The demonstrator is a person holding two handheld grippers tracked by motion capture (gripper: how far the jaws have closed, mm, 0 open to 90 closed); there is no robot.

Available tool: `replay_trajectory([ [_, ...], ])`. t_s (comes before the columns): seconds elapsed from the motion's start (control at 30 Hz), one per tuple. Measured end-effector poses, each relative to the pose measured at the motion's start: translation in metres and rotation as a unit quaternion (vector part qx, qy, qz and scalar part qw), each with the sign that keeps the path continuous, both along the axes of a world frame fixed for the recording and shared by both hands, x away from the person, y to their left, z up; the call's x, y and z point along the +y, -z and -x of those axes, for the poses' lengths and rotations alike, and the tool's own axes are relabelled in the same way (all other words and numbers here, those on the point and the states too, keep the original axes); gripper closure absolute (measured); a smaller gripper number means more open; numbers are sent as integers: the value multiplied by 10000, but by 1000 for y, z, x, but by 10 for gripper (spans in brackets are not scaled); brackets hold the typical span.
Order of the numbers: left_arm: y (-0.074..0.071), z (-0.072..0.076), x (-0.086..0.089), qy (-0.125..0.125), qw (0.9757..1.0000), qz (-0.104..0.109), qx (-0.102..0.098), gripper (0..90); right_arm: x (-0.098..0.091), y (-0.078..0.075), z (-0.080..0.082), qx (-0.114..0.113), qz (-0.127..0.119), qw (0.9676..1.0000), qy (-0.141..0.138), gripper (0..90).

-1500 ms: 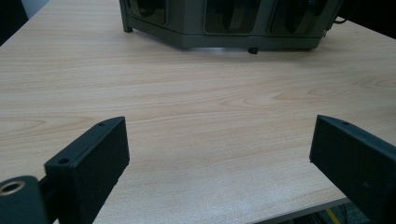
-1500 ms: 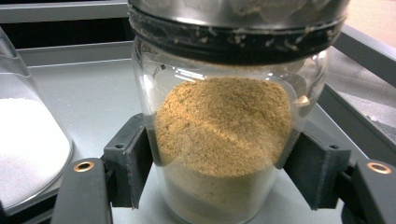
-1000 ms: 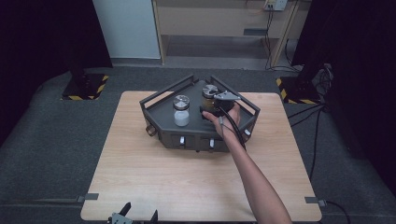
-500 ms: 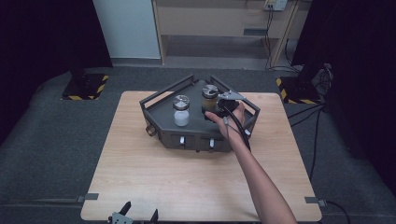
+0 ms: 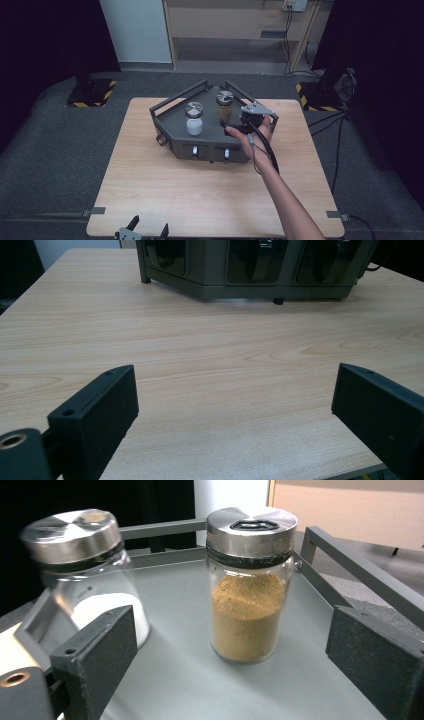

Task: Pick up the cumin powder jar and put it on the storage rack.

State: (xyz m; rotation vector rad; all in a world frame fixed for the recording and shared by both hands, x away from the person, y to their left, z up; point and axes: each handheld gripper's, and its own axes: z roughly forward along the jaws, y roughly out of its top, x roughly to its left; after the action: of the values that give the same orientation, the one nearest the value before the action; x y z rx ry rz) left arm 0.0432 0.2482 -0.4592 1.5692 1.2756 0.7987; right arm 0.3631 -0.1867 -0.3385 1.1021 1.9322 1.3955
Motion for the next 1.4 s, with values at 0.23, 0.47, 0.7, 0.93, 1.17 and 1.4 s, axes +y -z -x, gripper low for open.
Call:
replay_trajectory([
  [0.23, 0, 1, -2, -21, 10000, -67, -69, 39, -14, 1, 30, -133, -39, 9999, -18, 71],
  [0.47, 0, 2, -3, -14, 9999, -118, -100, 39, -28, 6, 65, -264, 34, 9996, -26, 72],
  [0.7, -1, 3, -4, -13, 9998, -146, -142, 38, -45, 8, 102, -383, 26, 9992, -76, 72],
  [0.93, -1, 4, -5, -69, 9996, -208, -186, 38, -60, 4, 133, -552, 59, 9984, -67, 73],
  [1.17, 0, 5, -5, -128, 9994, -236, -230, 39, -74, 6, 160, -582, 41, 9983, -83, 73],
  [1.4, 0, 5, -6, -93, 9994, -246, -244, 38, -88, 18, 188, -540, 58, 9985, -59, 74],
])
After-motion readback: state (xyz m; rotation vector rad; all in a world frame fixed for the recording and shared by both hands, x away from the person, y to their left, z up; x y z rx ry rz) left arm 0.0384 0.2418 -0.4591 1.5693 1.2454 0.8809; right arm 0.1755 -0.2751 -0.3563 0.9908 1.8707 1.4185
